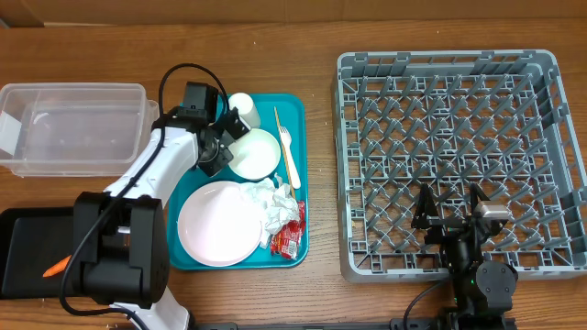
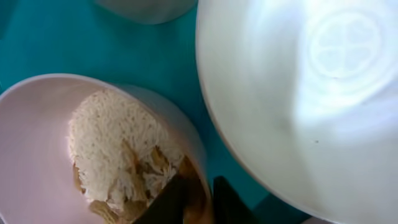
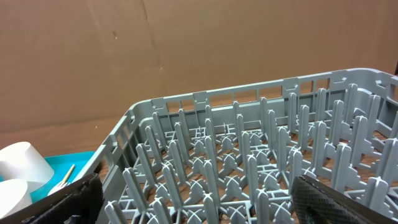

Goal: Sort waste into correct bins and load items into the dishwasher
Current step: 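Grasp the pink bowl rim with the left gripper and lift, then carry the pink bowl left over the black tray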

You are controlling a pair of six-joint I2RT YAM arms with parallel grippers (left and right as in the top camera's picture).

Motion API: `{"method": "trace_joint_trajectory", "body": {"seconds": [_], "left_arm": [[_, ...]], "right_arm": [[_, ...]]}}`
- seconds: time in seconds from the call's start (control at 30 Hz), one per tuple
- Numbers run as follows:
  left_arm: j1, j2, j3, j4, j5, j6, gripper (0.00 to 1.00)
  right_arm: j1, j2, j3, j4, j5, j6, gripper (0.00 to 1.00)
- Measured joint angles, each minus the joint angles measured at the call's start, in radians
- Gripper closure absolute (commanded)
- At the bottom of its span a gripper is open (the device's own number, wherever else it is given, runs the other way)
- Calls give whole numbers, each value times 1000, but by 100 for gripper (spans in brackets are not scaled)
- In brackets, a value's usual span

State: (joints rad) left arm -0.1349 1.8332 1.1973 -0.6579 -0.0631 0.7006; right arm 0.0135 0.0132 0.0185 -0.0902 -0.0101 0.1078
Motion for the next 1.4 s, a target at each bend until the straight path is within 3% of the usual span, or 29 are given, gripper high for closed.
{"method": "trace_joint_trajectory", "body": {"seconds": [0.13, 0.17, 0.33, 0.63, 0.9, 1.4], "left_arm": [[-1, 0, 0, 0, 7, -13, 90], [-1, 0, 0, 0, 8, -14, 95], [-1, 0, 0, 0, 10, -37, 96], [-1, 0, 16, -3, 7, -217, 96], [-1, 0, 167, -106, 7, -383, 96], [0, 0, 430, -222, 57, -583, 96]], "right_arm": [[0, 0, 0, 0, 0, 0, 0], [0, 0, 0, 0, 0, 0, 0], [0, 0, 0, 0, 0, 0, 0], [0, 0, 0, 0, 0, 0, 0], [0, 0, 0, 0, 0, 0, 0], [0, 0, 0, 1, 0, 0, 0]]}}
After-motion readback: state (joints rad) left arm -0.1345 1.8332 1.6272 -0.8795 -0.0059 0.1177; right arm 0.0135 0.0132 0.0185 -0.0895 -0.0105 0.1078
